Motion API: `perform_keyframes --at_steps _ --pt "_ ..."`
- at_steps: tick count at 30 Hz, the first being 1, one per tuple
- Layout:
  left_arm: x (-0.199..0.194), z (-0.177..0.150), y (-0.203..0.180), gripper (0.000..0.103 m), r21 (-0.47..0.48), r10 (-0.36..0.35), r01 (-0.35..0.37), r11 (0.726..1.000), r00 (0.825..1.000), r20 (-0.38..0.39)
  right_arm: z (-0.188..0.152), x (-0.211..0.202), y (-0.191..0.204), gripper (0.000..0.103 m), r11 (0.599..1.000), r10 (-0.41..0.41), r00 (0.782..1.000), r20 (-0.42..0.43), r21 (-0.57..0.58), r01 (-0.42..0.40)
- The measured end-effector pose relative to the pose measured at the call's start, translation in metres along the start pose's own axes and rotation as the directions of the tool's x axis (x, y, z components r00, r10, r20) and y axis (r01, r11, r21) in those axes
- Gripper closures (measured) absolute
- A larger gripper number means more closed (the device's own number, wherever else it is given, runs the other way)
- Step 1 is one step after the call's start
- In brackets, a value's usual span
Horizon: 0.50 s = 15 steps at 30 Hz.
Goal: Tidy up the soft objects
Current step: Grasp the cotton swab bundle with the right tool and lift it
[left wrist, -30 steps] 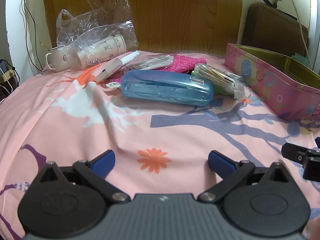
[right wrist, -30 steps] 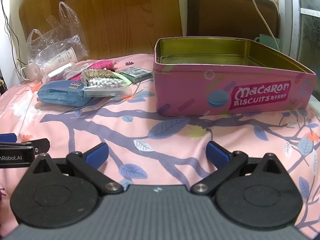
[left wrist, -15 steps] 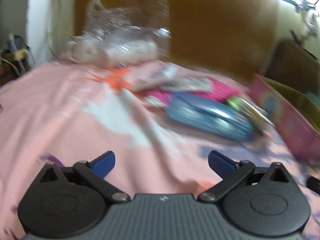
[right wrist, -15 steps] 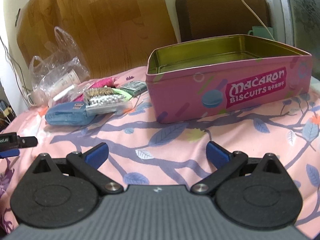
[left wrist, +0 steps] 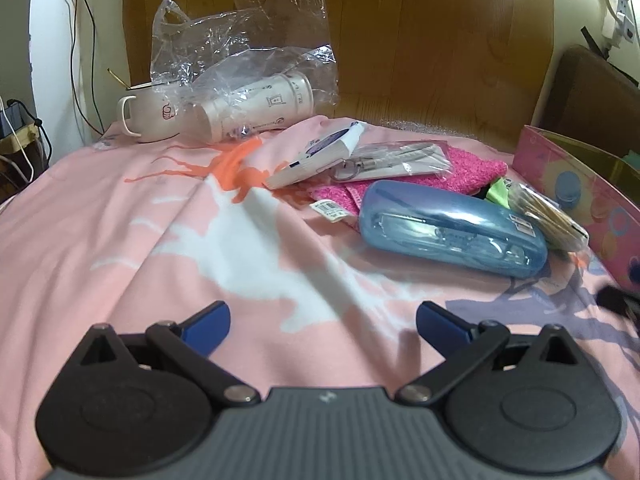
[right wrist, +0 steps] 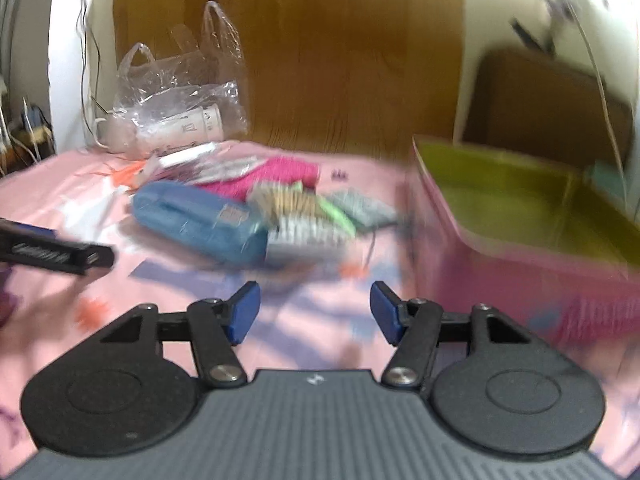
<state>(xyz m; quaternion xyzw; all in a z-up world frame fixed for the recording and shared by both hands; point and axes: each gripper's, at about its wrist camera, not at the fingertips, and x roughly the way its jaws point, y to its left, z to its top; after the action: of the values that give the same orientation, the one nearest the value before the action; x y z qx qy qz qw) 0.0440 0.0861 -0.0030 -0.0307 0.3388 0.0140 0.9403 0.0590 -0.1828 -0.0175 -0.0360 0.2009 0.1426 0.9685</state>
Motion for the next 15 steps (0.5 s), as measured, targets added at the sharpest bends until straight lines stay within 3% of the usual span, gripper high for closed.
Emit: perform_keyframes --at_steps 4,5,6,7,10,15 --pt "-0.001 -0.001 0.003 0.001 -0.008 -0.014 0.014 1.0 1.0 0.005 0.019 0.032 0.012 0.039 0.995 -0.016 1.0 0.014 -0.094 0.017" --pt "-0.001 -0.001 0.003 0.001 -0.008 -0.017 0.017 1.0 1.0 0.005 0.019 0.037 0.014 0.043 0.993 -0.02 1.0 0.016 -0.119 0.022" --pt "-0.002 -0.001 0.003 0.001 -0.008 -0.019 0.019 1.0 1.0 0.006 0.019 0.041 0.015 0.067 0.99 -0.021 1.0 0.015 -0.136 0.023" --pt "-0.002 -0.001 0.004 0.001 -0.01 -0.022 0.022 1.0 1.0 0.007 0.017 0.041 0.014 0.078 0.989 -0.019 1.0 0.002 -0.143 0.019" --pt "-0.003 -0.001 0.006 0.001 -0.017 -0.031 0.031 0.999 0.999 0.012 0.008 0.027 0.008 0.078 0.993 -0.021 1.0 0.009 -0.113 0.022" --pt "-0.004 -0.001 0.005 0.003 -0.015 -0.036 0.036 0.999 0.999 0.012 -0.027 -0.034 0.0 0.079 0.979 -0.022 1.0 0.011 -0.204 0.023"
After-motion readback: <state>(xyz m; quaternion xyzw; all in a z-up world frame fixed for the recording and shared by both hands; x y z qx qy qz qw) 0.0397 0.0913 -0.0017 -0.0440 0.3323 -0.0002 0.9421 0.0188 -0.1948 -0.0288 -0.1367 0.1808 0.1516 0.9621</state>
